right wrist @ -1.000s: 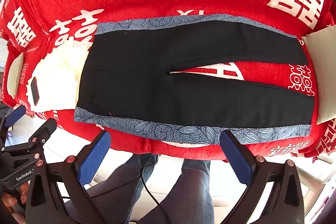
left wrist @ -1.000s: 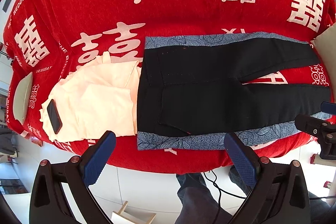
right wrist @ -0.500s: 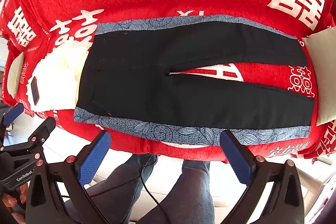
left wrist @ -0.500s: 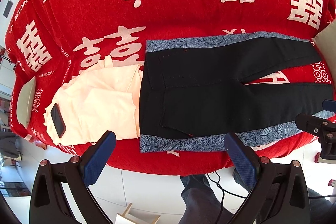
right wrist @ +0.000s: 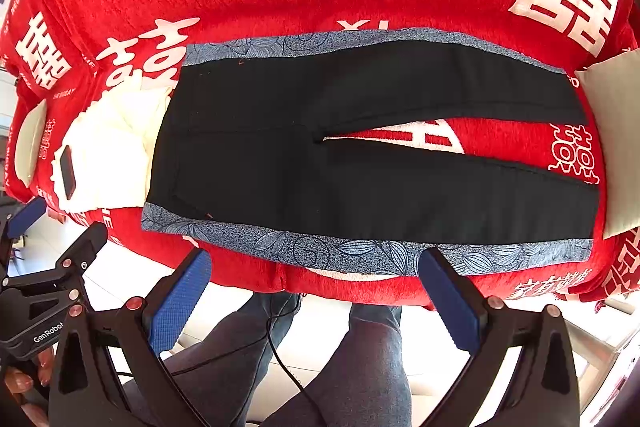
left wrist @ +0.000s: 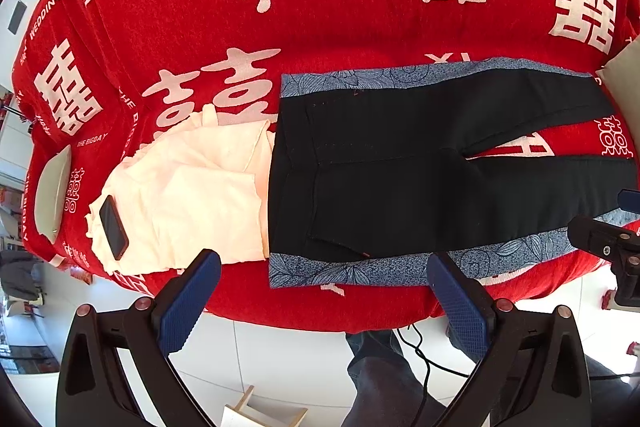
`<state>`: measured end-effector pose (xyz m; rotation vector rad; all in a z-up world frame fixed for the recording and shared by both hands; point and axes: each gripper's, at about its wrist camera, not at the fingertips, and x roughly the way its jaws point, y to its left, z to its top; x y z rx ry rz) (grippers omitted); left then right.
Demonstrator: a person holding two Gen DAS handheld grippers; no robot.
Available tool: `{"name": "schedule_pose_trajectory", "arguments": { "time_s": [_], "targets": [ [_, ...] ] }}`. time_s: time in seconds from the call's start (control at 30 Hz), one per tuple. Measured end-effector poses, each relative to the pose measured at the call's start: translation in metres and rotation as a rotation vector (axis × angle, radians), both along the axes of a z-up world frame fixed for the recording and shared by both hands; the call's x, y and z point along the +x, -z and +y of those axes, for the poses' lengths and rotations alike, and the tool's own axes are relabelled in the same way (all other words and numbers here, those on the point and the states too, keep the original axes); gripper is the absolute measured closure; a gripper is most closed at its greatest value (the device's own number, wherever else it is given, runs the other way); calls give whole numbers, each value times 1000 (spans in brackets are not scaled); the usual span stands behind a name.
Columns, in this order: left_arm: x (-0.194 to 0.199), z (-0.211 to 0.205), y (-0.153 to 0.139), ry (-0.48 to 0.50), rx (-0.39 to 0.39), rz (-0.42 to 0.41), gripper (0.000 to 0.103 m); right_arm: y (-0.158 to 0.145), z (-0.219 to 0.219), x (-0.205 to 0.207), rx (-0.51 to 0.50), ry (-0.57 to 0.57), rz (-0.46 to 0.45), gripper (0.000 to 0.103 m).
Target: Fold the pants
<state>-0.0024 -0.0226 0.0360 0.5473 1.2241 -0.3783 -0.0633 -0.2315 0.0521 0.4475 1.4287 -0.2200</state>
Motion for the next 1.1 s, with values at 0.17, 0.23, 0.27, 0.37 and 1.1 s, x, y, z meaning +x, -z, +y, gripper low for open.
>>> {"name": "schedule_pose_trajectory", "arguments": {
  "time_s": [0.17,0.23,0.27,0.37,1.1],
  "targets": [
    [-1,-2,0,5,2,-2,0,-1,0,-1,-5,2,-4,0],
    [-1,-3,0,8,3,-3,0,-1,-2,-2,-4,5,-3,0],
    [-2,-3,-1,10,4,-4,0,0,-2,-2,-2,7,-2,0],
    [-2,-5,-1,11,5,-6,0,1,-4,-3,1,10,0,0],
    [-6,-16,-2,50,39,-34,0,-6,-3,2,-17,-26,-20,0]
  ]
}}
